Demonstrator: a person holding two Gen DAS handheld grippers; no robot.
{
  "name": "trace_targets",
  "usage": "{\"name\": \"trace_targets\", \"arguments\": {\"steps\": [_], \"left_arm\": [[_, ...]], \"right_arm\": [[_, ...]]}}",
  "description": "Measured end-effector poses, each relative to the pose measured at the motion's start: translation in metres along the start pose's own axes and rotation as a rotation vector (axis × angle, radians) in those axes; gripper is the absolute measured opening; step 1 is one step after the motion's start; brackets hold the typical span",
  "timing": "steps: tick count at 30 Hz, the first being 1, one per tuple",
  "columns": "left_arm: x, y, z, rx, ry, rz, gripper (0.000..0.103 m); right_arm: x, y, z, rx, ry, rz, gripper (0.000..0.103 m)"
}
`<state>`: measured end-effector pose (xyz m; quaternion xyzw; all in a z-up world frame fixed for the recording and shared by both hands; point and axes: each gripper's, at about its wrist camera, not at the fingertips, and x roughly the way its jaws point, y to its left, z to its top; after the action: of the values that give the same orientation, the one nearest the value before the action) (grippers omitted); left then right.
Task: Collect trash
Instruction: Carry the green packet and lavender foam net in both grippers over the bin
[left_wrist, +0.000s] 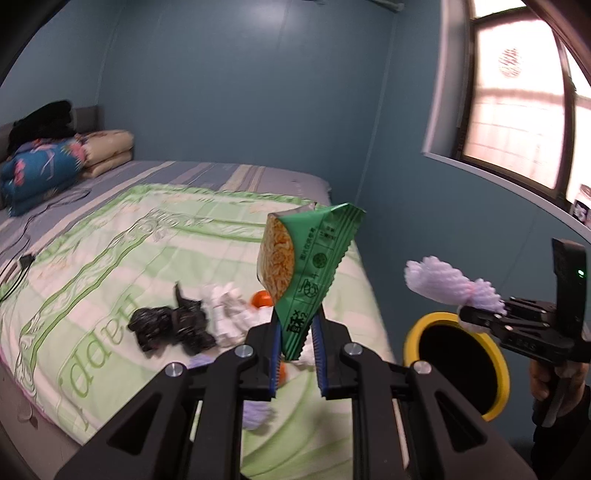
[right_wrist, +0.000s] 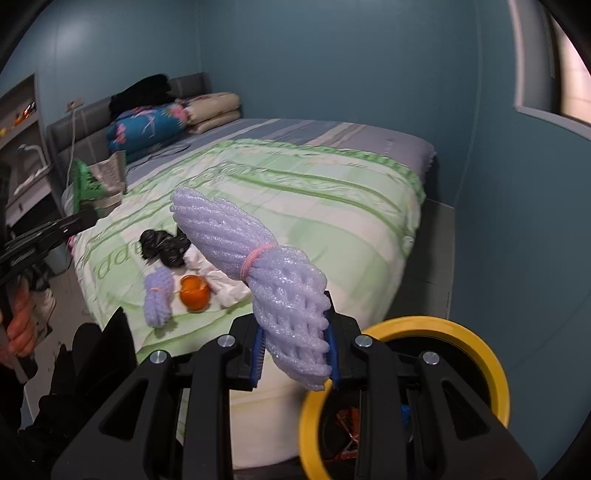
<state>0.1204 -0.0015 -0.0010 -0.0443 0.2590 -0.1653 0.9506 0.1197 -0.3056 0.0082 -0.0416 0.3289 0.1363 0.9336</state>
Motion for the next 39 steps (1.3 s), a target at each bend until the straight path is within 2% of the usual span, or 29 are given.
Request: {"name": "trace_targets", "arguments": {"steps": [7,16,24,32,39], "left_arm": [[0.003,-0.046,0.006,0.073,0.003,-0.07,0.014],[0.024,-0.086,0.005,0.129,0.039,-0.126,0.014],[0.054,-0.122,-0.001,0.165,0.099,-0.21,0.014],[0.092,-0.15,-0.011,0.178,0.186,-0.306,0.014],[0.123,-0.177,-0.024,0.183,0.254,-0.358,0.014]], "right_arm": [[-0.016,-0.036,-0.01,0.073,-0.03,-0.068,0.025],[-0.031,-0.072,-0.027,0.144,-0.046,-0.128,0.026],[-0.033,-0.098,-0.041,0.205,-0.037,-0.196,0.027],[-0.032,-0.116,-0.052,0.253,-0.022,-0.23,0.027],[-0.025,-0.133,-0.063,0.304,0.007,-0.244,0.028]]}}
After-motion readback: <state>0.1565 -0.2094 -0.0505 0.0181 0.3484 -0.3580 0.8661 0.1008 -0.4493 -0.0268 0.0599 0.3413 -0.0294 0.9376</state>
